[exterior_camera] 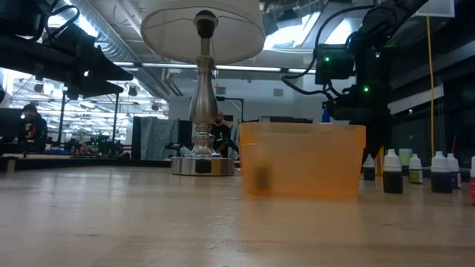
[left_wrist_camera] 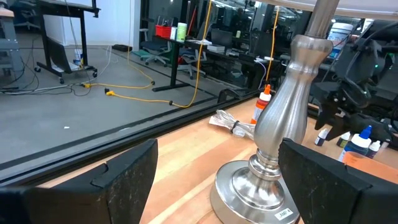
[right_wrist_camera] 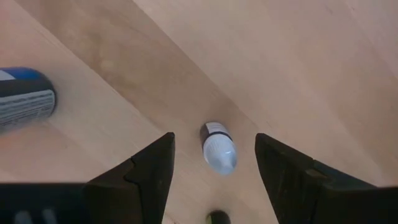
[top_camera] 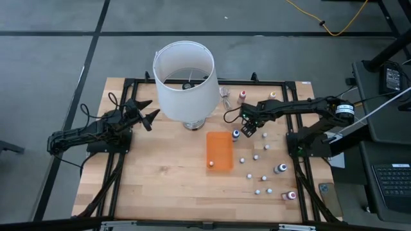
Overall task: Pick & Place food coloring
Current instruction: Put the small black food coloring bottle into the orange bin
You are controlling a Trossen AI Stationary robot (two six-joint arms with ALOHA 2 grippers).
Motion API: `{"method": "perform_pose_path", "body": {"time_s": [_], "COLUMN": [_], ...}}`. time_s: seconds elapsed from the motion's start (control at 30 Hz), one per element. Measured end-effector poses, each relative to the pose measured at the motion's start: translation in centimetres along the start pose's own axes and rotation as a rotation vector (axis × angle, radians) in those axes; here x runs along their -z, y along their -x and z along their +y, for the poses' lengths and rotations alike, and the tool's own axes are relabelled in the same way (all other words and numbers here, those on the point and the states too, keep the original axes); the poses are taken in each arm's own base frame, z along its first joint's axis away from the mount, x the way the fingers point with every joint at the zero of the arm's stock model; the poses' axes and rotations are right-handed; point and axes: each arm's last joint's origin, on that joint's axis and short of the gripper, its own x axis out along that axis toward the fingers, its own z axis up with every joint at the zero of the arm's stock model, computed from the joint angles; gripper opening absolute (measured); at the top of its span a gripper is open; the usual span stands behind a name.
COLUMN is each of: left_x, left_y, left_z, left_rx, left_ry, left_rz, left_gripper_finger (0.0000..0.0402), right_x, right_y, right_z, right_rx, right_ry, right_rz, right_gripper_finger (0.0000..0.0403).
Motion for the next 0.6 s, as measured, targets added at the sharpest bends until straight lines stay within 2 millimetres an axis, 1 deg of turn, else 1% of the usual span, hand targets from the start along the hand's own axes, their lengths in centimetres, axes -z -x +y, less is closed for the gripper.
{"method": "perform_pose_path", "body": {"time_s": [0.13,0.37,0.6], "left_x": [0.0,0.0,0.0], "left_y": [0.0,0.0,0.0], "left_z": [0.0,0.0,0.0], "left_rx": [0.000,0.000,0.000], "left_ry": [0.000,0.000,0.000], "left_rz": [0.000,0.000,0.000], "left_gripper_finger": [0.0322,0.0322,0.0322], "right_x": [0.0,0.0,1.2], "right_y": [0.0,0.0,-1.0], "right_z": [0.0,0.0,-0.4], "right_rx": [0.001,0.000,0.002], "right_ry": [-0.007,0.005,-0.007], "right_rz": [0.002,0.004,0.063], "right_gripper_finger": [0.0197,0.0140,0.0101]}}
